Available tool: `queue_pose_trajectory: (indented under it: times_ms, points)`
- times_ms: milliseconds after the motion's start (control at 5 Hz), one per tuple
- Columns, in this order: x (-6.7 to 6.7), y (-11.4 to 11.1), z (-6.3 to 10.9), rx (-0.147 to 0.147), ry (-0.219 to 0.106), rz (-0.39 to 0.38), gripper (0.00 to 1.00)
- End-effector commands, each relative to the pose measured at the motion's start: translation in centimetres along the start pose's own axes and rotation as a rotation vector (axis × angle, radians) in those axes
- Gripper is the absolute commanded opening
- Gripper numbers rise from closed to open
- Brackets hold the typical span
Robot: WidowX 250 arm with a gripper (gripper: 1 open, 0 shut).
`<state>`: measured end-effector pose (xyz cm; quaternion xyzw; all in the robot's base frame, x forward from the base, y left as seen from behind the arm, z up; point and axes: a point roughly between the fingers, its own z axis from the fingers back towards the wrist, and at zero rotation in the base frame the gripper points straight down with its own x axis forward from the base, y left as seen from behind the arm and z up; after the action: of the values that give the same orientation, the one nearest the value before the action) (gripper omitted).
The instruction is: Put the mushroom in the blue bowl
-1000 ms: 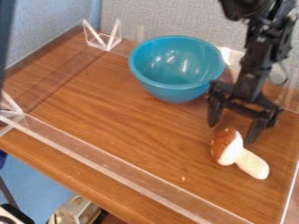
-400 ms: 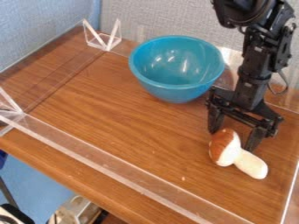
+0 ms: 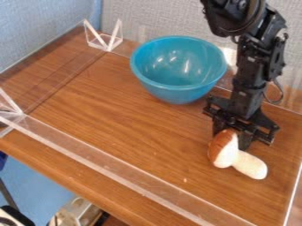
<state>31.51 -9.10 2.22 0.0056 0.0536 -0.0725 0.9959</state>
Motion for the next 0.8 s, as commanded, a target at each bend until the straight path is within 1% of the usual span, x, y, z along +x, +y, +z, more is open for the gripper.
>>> queue_pose_trajectory:
  times_ms: [0, 200, 400, 600]
  points:
    - [-0.1, 0.7, 4.2, -0.002, -0.070, -0.048, 0.00]
    - [-0.2, -0.2, 7.9, -0.009, -0.101, -0.019, 0.00]
    - [0.1, 0.3, 12.5, -0.006, -0.127, 0.034, 0.00]
    - [0.7, 3.3, 15.2, 0.003, -0.142, 0.121, 0.00]
